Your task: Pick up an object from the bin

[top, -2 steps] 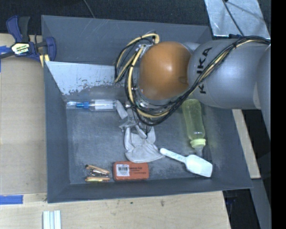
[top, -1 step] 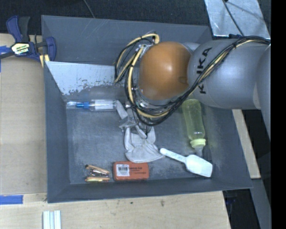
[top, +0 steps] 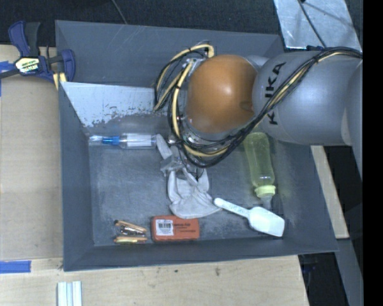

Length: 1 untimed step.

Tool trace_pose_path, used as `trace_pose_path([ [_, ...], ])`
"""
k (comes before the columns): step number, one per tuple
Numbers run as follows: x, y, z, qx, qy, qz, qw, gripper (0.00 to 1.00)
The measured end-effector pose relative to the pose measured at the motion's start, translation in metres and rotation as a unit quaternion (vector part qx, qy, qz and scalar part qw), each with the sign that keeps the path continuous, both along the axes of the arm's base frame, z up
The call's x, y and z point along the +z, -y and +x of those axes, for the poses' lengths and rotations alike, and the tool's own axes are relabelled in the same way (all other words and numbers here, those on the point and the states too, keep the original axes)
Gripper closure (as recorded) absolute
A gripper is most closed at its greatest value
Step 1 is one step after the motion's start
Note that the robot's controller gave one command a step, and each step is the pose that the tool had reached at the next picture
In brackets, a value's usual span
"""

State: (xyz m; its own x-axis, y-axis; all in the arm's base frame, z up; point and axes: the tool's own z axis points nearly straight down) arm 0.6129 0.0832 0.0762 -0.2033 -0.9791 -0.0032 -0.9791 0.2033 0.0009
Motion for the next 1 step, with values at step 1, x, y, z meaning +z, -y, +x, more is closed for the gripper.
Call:
trace_pose_path([
  [1, 0.0201, 0.0002, -0.0019, 0.0, -0.004, -0.001, 1.0, 1.0],
])
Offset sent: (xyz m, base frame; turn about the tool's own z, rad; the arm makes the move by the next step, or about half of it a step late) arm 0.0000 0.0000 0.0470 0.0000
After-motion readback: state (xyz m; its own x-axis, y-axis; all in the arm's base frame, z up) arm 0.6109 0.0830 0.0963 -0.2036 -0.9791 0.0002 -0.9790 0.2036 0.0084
